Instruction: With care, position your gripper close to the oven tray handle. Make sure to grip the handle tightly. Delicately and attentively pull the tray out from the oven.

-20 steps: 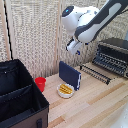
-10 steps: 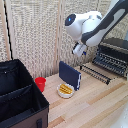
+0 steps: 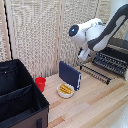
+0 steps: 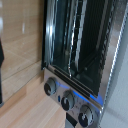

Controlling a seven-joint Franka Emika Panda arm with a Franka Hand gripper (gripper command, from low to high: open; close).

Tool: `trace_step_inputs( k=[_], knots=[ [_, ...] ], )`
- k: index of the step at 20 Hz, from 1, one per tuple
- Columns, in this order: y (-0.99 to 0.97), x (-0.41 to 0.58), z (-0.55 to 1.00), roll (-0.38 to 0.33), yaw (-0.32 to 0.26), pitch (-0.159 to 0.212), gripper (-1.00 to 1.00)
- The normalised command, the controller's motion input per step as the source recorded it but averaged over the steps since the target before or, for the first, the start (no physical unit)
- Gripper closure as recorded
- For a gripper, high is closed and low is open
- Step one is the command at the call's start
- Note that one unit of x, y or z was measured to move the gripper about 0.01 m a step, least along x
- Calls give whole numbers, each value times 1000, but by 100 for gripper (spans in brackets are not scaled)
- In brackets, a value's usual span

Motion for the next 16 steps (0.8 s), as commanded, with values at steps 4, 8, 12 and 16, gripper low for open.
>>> trace_step_inputs(
  k=[4,8,12,16],
  knots=[
    [-555,-84,-244,-166,12,-32,-100],
    [-568,-151,-283,-136,4,-37,-100],
    [-564,-116,-279,-82,1,-48,-100],
    [-633,-41,-147,-74,-23,-83,-100]
  ],
)
